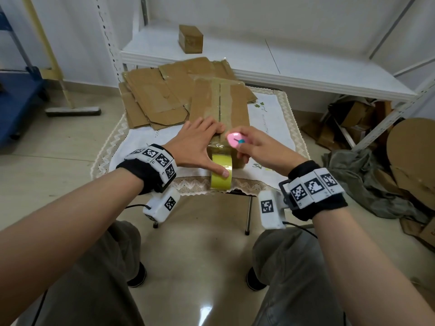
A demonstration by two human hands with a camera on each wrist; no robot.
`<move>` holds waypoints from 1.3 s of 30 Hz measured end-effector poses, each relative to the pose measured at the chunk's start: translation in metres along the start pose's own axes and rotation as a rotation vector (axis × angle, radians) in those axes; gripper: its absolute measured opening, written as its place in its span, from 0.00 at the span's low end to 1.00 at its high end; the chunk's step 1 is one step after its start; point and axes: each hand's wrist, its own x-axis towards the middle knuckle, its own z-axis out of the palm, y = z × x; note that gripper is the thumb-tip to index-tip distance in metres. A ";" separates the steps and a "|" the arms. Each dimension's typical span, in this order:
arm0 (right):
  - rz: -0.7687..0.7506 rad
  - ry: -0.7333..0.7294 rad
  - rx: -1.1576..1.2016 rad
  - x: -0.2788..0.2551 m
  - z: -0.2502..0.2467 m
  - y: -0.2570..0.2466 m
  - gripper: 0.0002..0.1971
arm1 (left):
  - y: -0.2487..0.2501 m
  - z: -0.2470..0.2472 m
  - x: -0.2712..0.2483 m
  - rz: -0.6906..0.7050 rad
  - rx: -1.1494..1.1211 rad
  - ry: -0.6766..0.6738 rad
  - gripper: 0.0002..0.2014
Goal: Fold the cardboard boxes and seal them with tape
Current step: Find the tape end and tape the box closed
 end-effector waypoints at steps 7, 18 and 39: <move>-0.247 0.091 -0.369 0.006 0.010 0.001 0.17 | 0.001 0.000 0.000 -0.001 -0.014 0.007 0.62; -0.260 0.182 -0.280 0.018 0.025 0.000 0.05 | 0.004 -0.002 -0.001 -0.003 -0.014 0.019 0.53; 0.474 0.068 -0.165 0.015 -0.030 0.058 0.09 | 0.006 -0.003 -0.001 -0.028 0.001 -0.014 0.66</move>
